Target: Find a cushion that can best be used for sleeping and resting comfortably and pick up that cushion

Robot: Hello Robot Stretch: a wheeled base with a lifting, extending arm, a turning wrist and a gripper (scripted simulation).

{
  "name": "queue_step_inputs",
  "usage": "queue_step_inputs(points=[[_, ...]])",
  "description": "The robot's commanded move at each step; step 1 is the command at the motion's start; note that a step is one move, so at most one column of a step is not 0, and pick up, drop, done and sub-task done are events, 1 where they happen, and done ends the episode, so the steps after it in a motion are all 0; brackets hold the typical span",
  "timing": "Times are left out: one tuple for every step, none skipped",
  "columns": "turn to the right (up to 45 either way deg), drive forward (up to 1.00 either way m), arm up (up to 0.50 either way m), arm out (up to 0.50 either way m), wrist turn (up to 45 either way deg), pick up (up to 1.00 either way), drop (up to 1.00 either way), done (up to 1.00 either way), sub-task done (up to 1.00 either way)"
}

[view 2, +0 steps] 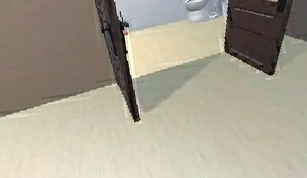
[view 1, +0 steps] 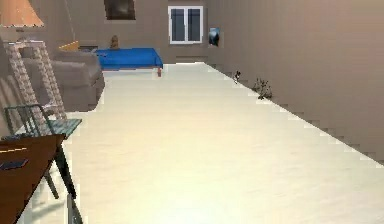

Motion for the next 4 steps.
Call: queue_step_inputs(points=[[-6.0, 0.0, 0.0, 0.0, 0.0, 0.0, 0.0, 0.0, 0.0], [0.0, 0.75, 0.0, 0.0, 0.0, 0.0, 0.0, 0.0, 0.0], [-15.0, 0.0, 0.0, 0.0, 0.0, 0.0, 0.0, 0.0, 0.0], [0.0, 1.0, 0.0, 0.0, 0.0, 0.0, 0.0, 0.0, 0.0]])
